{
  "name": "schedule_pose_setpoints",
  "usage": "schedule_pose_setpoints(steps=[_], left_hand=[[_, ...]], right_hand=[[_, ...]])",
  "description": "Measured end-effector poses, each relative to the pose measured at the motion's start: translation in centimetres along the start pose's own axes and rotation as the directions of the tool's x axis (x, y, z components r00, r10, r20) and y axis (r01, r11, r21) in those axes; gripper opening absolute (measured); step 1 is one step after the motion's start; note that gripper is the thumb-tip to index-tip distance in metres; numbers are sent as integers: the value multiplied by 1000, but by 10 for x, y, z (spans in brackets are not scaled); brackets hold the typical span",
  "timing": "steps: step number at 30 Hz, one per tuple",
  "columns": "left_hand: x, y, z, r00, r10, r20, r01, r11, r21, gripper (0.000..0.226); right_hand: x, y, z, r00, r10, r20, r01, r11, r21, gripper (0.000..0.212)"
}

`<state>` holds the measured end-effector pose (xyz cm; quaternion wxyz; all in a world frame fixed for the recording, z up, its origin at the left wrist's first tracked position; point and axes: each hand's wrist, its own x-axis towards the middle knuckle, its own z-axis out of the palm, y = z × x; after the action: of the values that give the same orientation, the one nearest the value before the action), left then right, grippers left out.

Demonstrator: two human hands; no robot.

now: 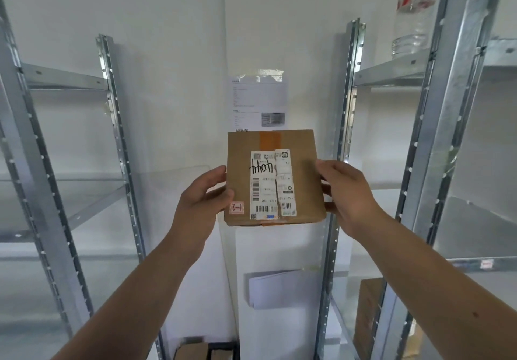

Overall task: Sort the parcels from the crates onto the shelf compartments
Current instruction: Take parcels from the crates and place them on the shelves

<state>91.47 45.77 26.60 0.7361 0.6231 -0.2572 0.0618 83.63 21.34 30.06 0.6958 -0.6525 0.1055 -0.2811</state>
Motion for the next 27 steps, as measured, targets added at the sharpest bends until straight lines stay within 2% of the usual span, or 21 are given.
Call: schedule_pose_setpoints(steps=[3,5,7,8,11,13,16,19,21,24,26,27], left_hand=[[5,-8,4,997,-58,-49,58,998,-4,80],[9,-12,6,996,-65,-64,66,998,1,91],[9,-14,9,995,-59,-75,57,998,-36,91],[9,-14,10,996,-45,-78,42,998,-38,91],[12,-11,10,996,6,-92,-6,1000,8,90],[13,-12,9,998,17,-63,-16,1000,18,92],[11,-15,8,1000,11,-2,-10,1000,14,90],[12,-17,6,1000,-7,-8,7,1000,-18,70],[16,-19,5,998,-6,-58,5,1000,-26,66],[18,-22,3,995,0,-96,-4,999,-48,79],[19,-23,2,995,-10,-96,4,998,-61,81],[21,-25,1,996,-21,-88,15,998,-62,82]], right_hand=[[2,5,-4,998,-36,49,38,999,-27,8],[3,9,-6,993,-73,94,79,995,-55,23],[6,13,-9,985,-117,129,129,988,-85,46],[6,14,-10,976,-154,153,173,978,-117,50],[6,20,-10,959,-218,178,254,944,-209,44],[6,23,-9,953,-234,192,277,930,-243,47],[10,22,-8,946,-213,243,284,907,-311,65],[13,20,-6,934,-126,334,228,930,-287,87],[14,19,-5,943,-168,287,257,916,-307,89],[14,16,-4,958,-259,125,286,906,-311,86],[16,18,-2,966,-256,40,258,941,-220,85],[17,19,-1,970,-243,23,244,960,-140,76]])
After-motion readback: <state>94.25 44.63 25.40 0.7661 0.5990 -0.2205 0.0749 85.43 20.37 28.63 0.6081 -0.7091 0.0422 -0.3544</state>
